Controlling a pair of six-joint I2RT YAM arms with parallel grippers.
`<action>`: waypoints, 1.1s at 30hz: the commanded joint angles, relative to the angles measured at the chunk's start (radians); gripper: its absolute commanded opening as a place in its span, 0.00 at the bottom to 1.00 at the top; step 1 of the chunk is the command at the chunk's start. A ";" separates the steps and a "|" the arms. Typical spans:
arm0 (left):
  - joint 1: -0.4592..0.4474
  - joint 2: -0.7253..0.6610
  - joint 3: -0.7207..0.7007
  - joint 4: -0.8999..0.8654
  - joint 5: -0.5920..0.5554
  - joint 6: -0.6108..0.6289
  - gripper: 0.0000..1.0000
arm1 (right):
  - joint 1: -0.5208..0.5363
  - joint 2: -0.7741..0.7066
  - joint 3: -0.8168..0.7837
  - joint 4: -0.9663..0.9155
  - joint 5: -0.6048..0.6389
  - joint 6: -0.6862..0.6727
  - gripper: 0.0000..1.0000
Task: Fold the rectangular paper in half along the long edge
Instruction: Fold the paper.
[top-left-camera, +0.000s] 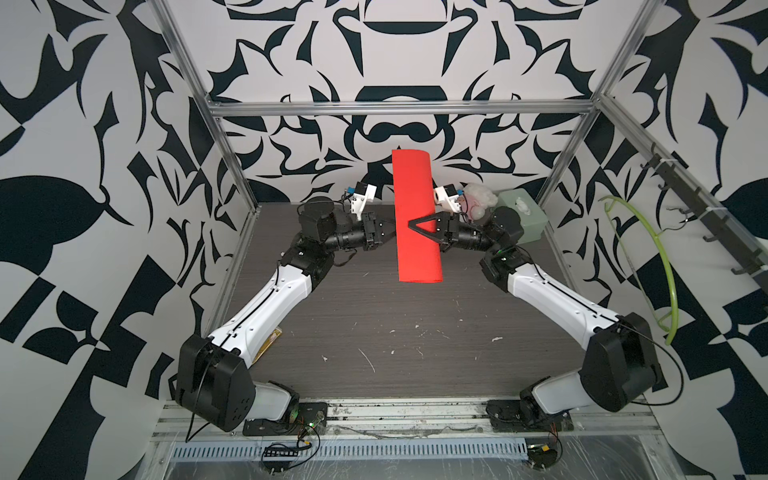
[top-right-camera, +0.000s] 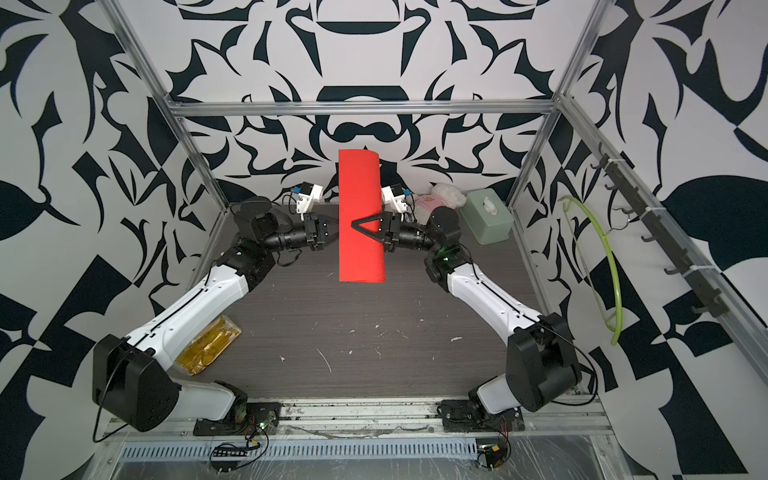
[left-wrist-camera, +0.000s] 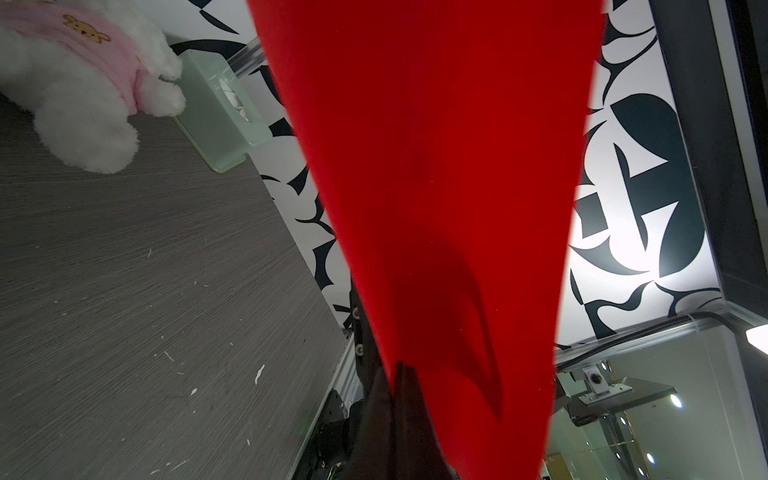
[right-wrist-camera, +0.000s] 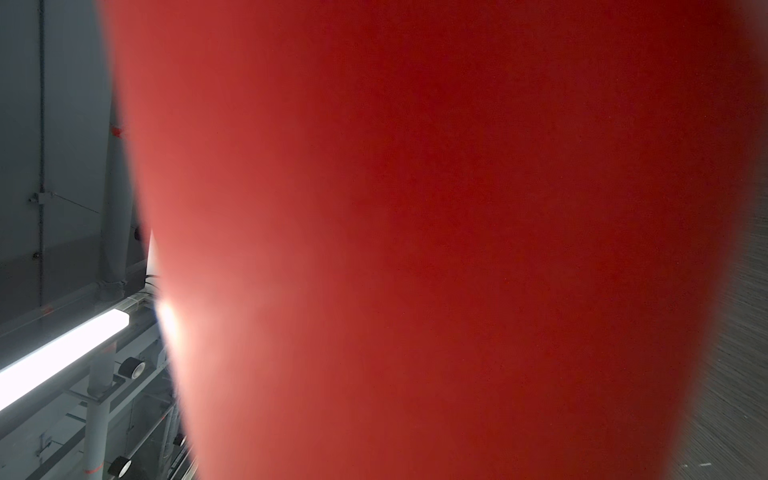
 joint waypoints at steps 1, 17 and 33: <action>0.005 -0.028 0.020 -0.015 0.005 0.024 0.00 | -0.002 -0.058 0.053 -0.020 -0.042 -0.067 0.50; 0.005 -0.040 0.030 -0.047 0.002 0.047 0.00 | -0.029 -0.087 0.037 -0.055 -0.025 -0.093 0.50; 0.005 -0.054 0.044 -0.088 -0.006 0.084 0.00 | -0.034 -0.086 0.035 -0.050 -0.053 -0.094 0.45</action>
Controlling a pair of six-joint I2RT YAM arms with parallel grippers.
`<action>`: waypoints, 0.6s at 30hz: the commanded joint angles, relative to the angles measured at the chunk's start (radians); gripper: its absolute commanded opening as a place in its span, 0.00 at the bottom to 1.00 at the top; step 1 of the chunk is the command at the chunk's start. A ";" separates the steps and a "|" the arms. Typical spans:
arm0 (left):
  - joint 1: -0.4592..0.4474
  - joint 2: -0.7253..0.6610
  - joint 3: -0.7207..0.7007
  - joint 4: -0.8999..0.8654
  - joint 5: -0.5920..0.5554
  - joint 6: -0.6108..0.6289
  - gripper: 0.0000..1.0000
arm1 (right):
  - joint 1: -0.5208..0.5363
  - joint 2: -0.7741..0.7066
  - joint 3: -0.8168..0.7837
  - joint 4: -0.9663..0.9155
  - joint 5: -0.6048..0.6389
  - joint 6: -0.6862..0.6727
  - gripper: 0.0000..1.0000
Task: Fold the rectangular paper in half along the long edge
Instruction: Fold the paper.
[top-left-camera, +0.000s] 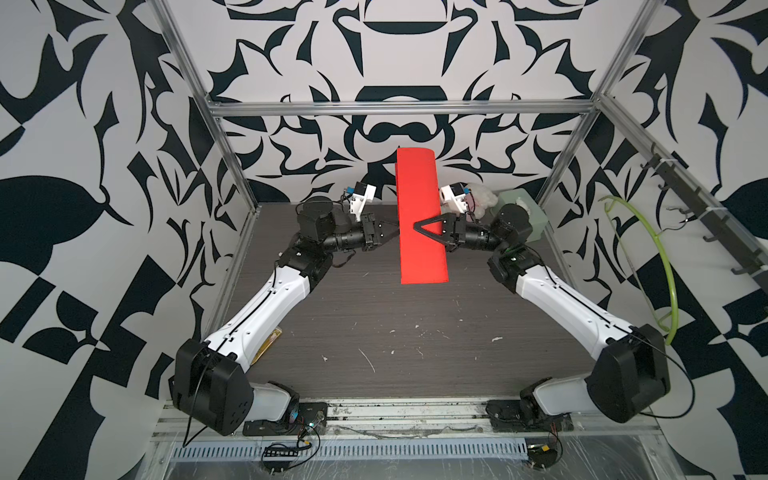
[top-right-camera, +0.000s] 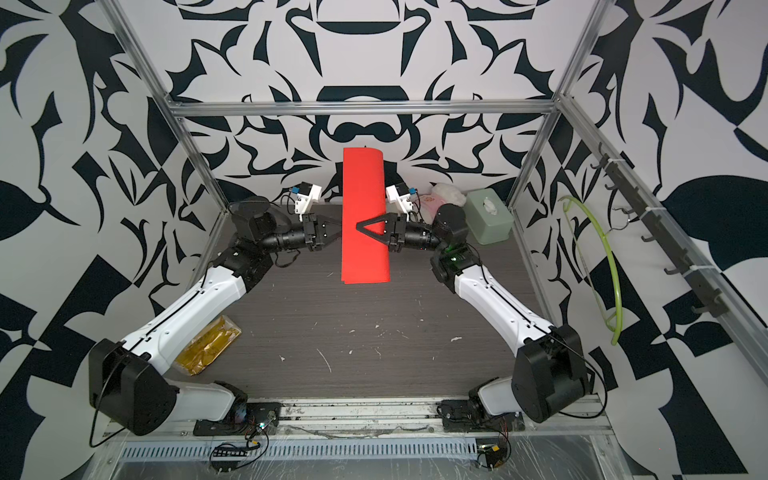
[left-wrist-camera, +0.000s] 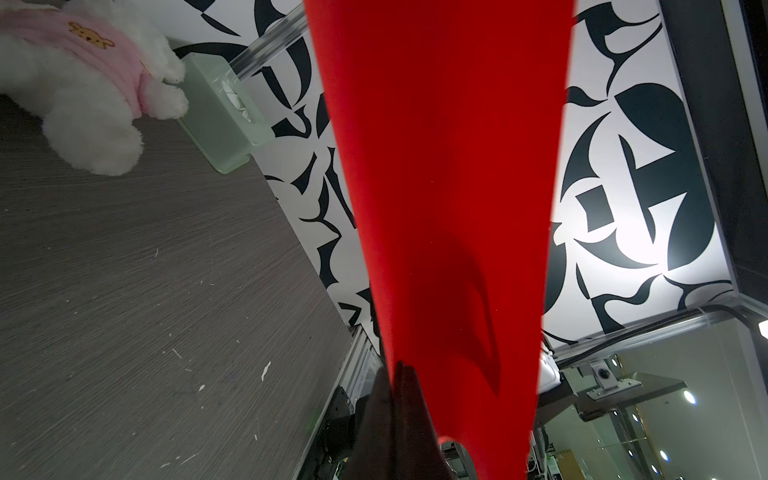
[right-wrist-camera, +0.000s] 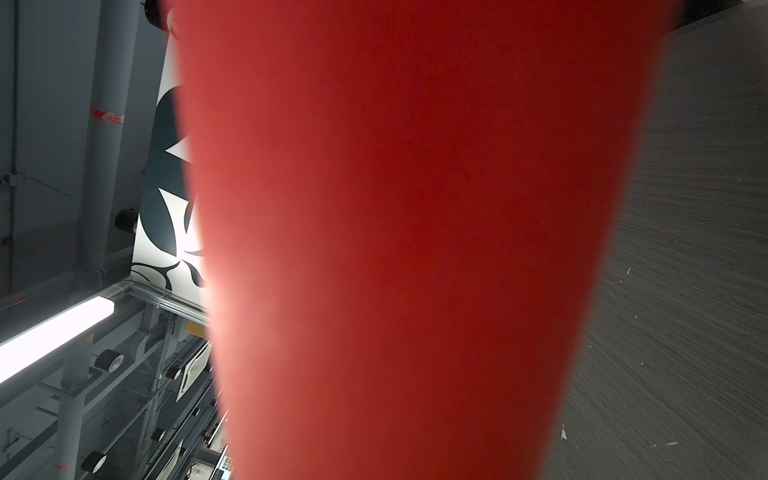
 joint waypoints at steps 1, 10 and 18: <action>0.005 -0.039 0.037 -0.040 -0.006 0.046 0.00 | -0.004 -0.030 0.028 0.052 -0.032 -0.016 0.46; 0.005 -0.047 0.044 -0.055 -0.003 0.050 0.00 | -0.006 -0.031 0.026 0.049 -0.039 -0.023 0.48; 0.005 -0.050 0.045 -0.063 0.001 0.054 0.00 | -0.008 -0.031 0.021 0.043 -0.042 -0.029 0.46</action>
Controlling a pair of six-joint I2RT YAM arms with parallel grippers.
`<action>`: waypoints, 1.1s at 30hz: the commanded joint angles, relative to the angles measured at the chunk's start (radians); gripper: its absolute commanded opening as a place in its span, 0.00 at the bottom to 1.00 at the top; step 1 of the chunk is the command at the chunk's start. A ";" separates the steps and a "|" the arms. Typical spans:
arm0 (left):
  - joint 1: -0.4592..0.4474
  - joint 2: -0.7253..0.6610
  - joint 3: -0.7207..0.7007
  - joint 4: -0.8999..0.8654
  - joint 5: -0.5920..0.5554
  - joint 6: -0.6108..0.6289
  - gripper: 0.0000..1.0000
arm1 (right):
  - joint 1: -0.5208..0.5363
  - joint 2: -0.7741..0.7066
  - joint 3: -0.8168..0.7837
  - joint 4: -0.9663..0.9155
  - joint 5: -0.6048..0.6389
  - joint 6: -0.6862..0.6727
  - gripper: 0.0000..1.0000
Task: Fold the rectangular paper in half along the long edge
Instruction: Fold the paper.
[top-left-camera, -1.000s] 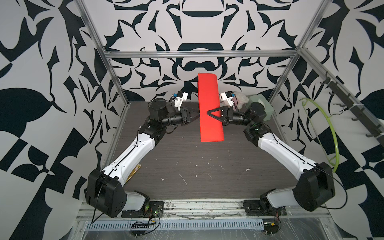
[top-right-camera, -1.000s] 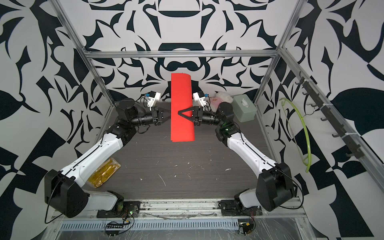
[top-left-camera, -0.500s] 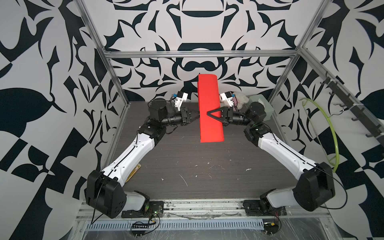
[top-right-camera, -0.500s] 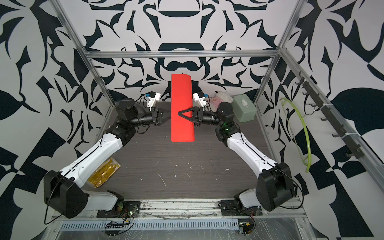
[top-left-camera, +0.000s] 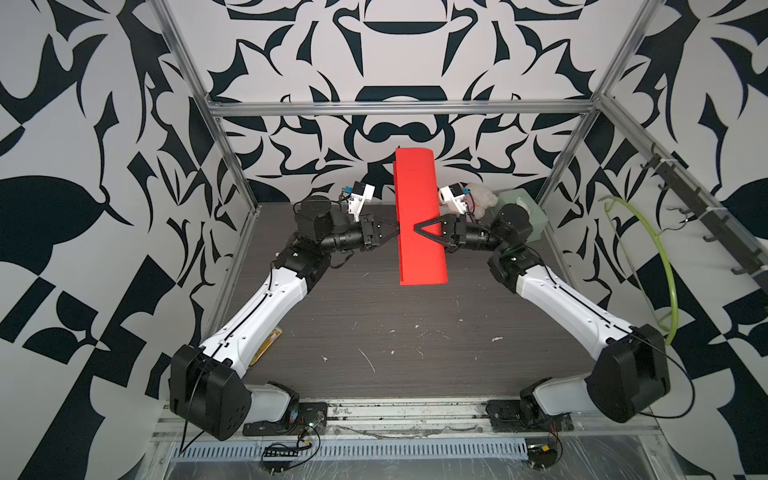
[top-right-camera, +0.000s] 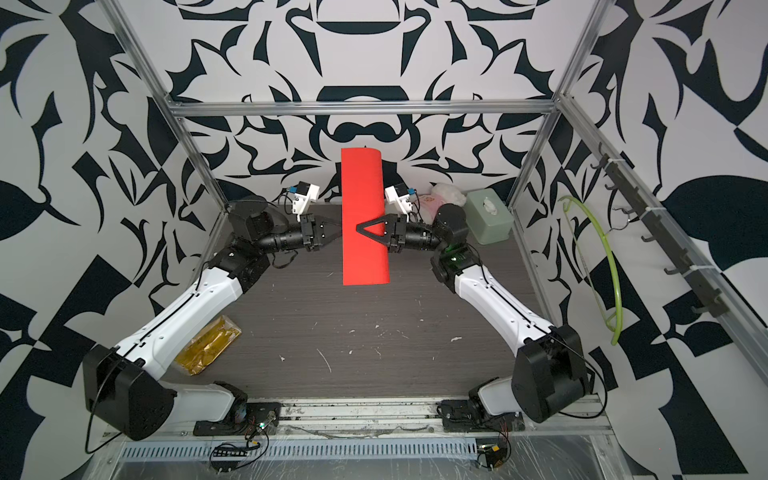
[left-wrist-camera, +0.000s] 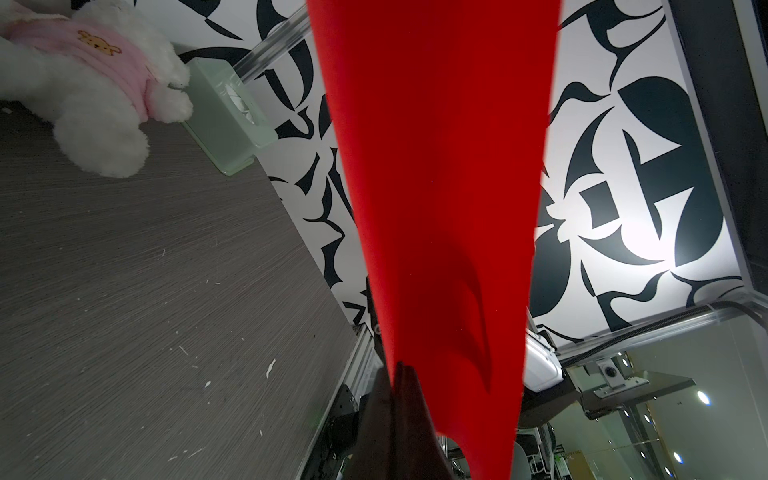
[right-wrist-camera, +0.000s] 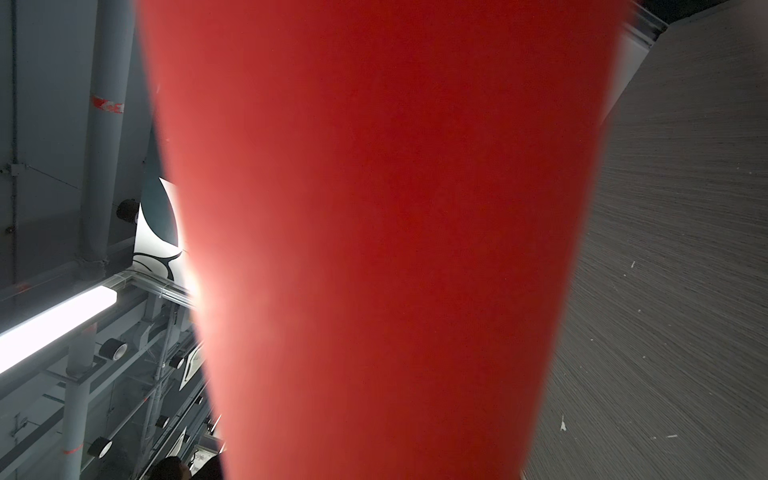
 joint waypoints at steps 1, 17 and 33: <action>0.005 -0.028 0.035 -0.019 0.008 0.025 0.00 | -0.006 -0.032 0.021 0.042 -0.020 -0.025 0.46; 0.015 -0.049 0.054 -0.028 0.003 0.035 0.18 | -0.007 -0.043 0.024 0.051 -0.037 -0.029 0.41; 0.021 -0.045 0.063 -0.022 0.003 0.034 0.31 | -0.007 -0.051 0.034 0.004 -0.053 -0.059 0.37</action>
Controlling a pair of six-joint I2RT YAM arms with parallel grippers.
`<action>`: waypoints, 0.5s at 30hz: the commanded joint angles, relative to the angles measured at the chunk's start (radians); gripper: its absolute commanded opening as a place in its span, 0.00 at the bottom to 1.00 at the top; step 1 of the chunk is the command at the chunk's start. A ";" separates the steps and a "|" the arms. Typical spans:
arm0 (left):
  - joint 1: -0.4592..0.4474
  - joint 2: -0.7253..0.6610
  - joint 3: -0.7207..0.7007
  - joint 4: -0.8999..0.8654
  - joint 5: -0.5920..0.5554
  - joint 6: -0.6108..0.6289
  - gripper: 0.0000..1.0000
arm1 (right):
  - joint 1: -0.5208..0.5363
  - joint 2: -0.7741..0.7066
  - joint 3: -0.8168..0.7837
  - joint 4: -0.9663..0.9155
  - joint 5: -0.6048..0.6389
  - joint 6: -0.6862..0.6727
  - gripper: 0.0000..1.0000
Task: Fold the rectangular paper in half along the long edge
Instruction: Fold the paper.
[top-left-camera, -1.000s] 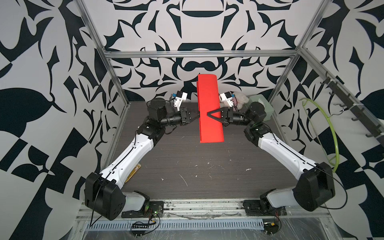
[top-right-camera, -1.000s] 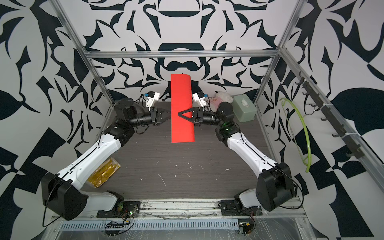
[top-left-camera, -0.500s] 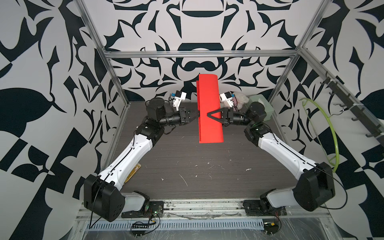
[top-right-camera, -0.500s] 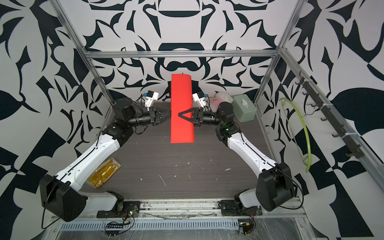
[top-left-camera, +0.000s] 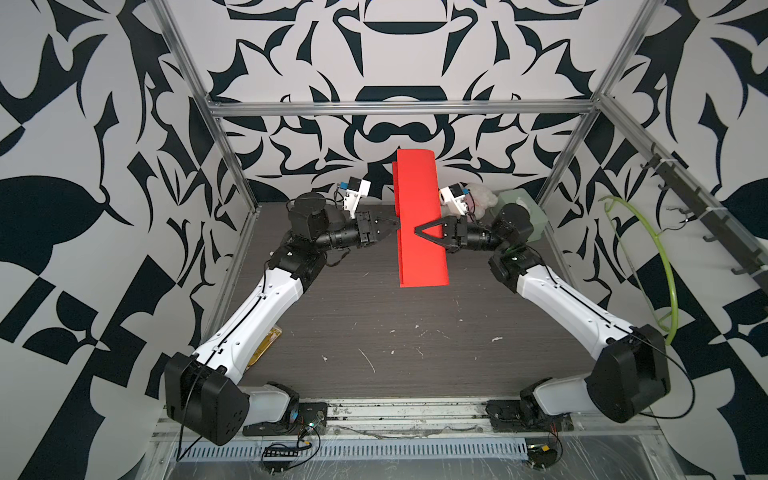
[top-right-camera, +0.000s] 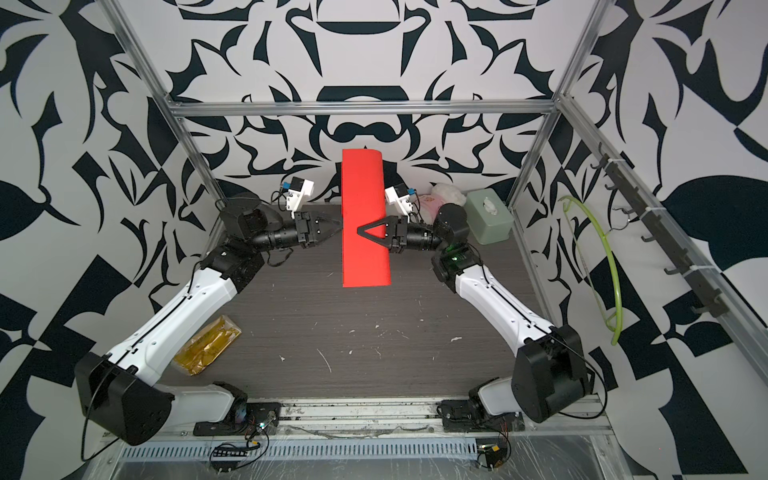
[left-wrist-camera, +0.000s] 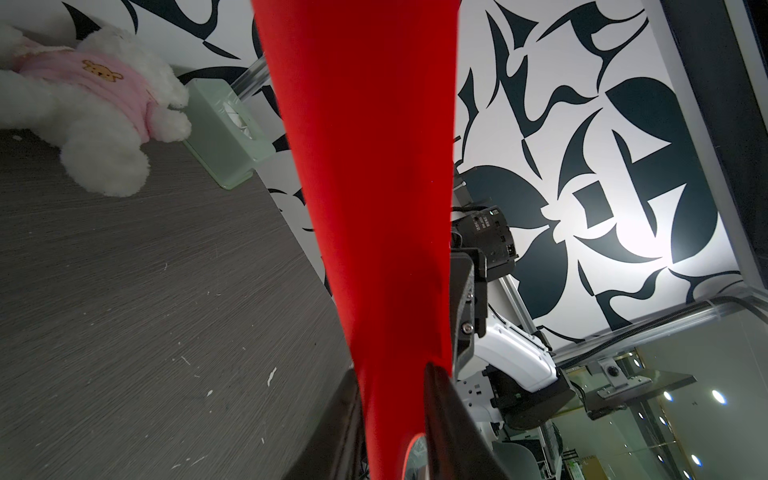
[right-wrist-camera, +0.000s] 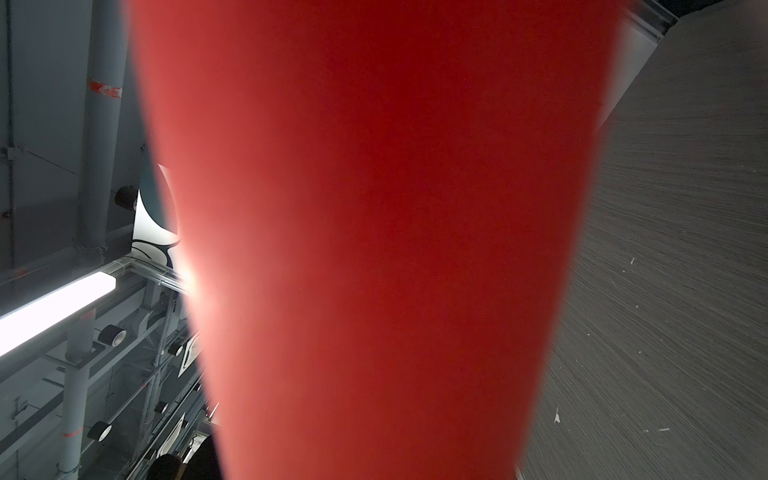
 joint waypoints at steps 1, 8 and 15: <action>0.014 -0.024 0.031 0.011 0.007 0.016 0.31 | -0.002 -0.050 0.032 0.011 -0.020 -0.039 0.37; 0.056 -0.043 0.033 0.016 0.007 0.014 0.31 | -0.001 -0.062 0.041 -0.037 -0.018 -0.072 0.37; 0.058 -0.036 0.022 0.066 0.008 -0.021 0.32 | -0.001 -0.059 0.044 -0.041 -0.017 -0.072 0.36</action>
